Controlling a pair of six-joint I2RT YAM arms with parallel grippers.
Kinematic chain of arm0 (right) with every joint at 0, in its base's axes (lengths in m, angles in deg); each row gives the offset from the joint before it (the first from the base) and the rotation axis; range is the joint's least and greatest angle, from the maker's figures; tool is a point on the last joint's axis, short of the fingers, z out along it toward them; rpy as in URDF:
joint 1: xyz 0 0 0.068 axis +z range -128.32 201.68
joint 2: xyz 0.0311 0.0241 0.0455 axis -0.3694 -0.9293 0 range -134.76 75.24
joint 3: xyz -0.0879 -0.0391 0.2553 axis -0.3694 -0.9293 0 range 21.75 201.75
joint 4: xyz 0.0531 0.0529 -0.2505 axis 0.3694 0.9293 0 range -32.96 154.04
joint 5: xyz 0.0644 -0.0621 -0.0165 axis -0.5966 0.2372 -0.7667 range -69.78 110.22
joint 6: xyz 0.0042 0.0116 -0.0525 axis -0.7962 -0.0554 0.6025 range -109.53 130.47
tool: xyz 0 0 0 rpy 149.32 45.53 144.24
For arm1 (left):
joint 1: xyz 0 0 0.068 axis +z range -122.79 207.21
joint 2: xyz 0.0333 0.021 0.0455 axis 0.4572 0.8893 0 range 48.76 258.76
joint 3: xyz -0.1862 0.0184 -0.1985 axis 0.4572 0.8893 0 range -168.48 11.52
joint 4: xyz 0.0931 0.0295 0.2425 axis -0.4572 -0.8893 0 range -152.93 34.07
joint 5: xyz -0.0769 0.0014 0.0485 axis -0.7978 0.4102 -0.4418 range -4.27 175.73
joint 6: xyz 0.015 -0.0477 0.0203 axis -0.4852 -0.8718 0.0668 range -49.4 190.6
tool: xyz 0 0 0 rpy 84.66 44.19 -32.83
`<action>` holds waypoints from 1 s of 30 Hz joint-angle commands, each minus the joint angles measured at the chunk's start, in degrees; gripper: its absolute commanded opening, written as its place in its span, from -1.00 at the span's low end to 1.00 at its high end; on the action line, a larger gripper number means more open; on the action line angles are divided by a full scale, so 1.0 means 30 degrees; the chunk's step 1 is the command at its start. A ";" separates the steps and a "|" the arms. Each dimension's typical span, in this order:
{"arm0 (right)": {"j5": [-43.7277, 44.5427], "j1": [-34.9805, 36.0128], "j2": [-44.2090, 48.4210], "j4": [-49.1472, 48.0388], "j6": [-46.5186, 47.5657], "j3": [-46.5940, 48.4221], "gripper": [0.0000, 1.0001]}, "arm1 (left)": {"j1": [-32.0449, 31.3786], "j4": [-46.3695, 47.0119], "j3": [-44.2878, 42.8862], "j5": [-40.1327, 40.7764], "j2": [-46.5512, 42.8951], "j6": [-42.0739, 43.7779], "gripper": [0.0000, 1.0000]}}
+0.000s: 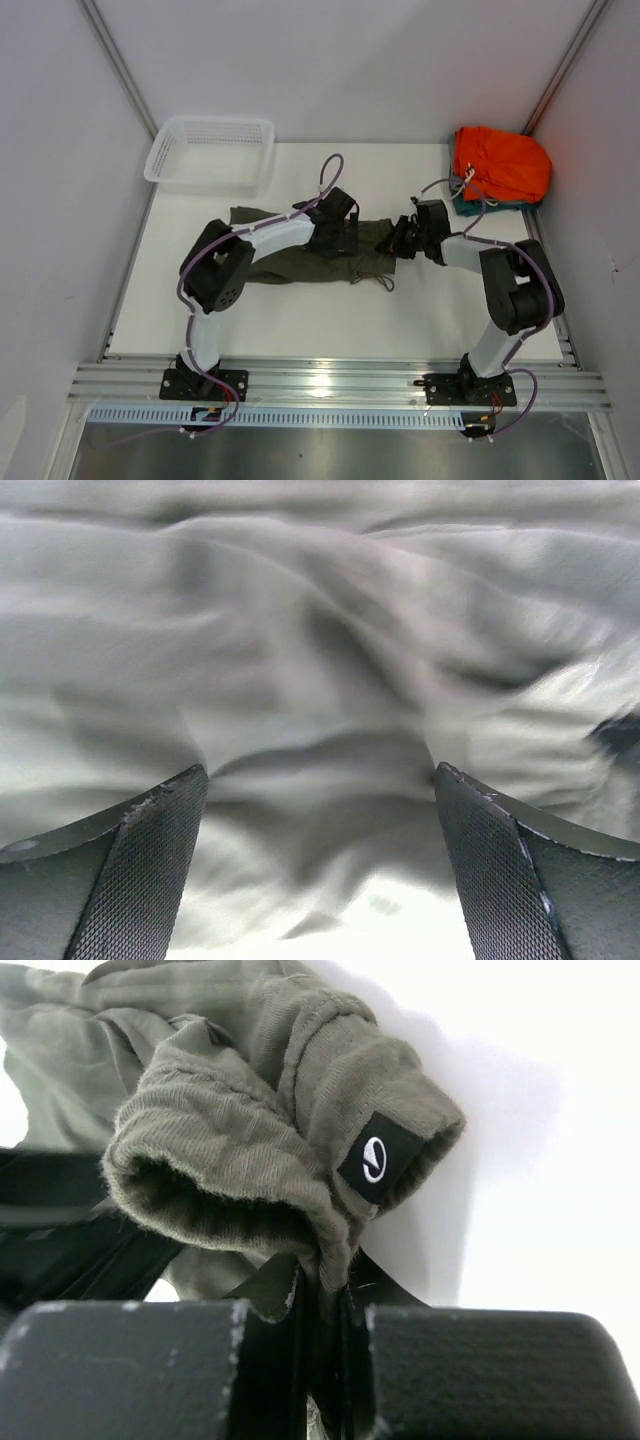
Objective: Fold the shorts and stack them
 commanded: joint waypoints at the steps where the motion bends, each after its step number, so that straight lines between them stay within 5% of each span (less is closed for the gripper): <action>1: 0.3423 -0.0722 0.1839 0.7671 0.2947 0.1930 -1.00 | 0.0347 -0.1109 0.0285 -0.1168 -0.2512 0.0227 0.93; 8: 0.6383 -0.1689 0.1872 1.4055 0.6288 0.5767 -1.00 | 0.1050 -0.0760 0.2334 -0.0939 -0.5325 0.0375 0.94; 18: 0.7766 -0.1837 0.2429 1.8632 0.7986 1.0513 -1.00 | 0.1432 0.4889 0.8013 -0.1319 -0.6324 -0.1528 0.95; 30: 0.9344 0.0386 0.0672 2.1886 0.8048 1.5787 -0.94 | 0.0232 0.5159 0.6848 -0.0323 -0.4272 -0.2643 0.93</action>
